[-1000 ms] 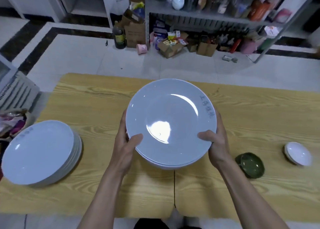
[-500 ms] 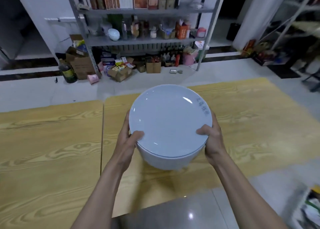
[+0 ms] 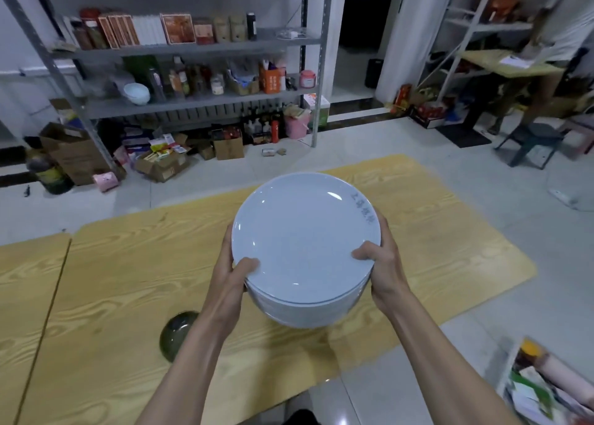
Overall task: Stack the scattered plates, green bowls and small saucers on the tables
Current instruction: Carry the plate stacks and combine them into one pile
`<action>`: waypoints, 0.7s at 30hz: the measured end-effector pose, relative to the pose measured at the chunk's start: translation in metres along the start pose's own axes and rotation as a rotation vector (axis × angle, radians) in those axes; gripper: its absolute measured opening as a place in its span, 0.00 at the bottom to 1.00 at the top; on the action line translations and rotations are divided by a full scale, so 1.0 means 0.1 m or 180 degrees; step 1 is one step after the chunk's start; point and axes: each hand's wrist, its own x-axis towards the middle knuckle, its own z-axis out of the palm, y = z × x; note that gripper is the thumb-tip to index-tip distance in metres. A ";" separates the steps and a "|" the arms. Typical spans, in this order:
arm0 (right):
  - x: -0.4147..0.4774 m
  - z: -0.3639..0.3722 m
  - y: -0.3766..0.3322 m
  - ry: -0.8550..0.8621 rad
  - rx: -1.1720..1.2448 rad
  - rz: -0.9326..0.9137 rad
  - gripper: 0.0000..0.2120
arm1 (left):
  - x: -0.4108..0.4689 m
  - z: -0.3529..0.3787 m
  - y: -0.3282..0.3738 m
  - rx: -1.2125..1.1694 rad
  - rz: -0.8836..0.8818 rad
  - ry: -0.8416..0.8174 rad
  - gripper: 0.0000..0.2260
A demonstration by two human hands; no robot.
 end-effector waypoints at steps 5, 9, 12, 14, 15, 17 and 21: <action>0.63 -0.53 -0.14 0.0022 -0.0148 0.0036 0.34 | 0.55 0.61 -0.22 -0.0136 -0.0112 0.0000 0.31; 1.10 -0.96 -0.21 0.0035 -0.0065 0.0116 0.34 | 0.94 1.11 -0.23 -0.0198 -0.0186 -0.0050 0.31; 1.43 -1.26 -0.25 0.0078 -0.0009 0.0206 0.35 | 1.22 1.42 -0.26 -0.0059 -0.0198 -0.0039 0.32; 1.66 -1.46 -0.25 0.0060 0.0041 0.0241 0.35 | 1.42 1.61 -0.30 0.0047 -0.0222 -0.0013 0.32; 1.78 -1.55 -0.25 0.0046 0.0057 0.0264 0.35 | 1.51 1.71 -0.33 0.0097 -0.0235 0.0002 0.32; 2.02 -1.74 -0.25 0.0009 0.0088 0.0333 0.35 | 1.69 1.93 -0.40 0.0171 -0.0255 0.0044 0.32; 2.56 -2.12 -0.23 -0.0208 0.0162 0.0363 0.35 | 2.02 2.38 -0.55 0.0254 -0.0287 0.0245 0.31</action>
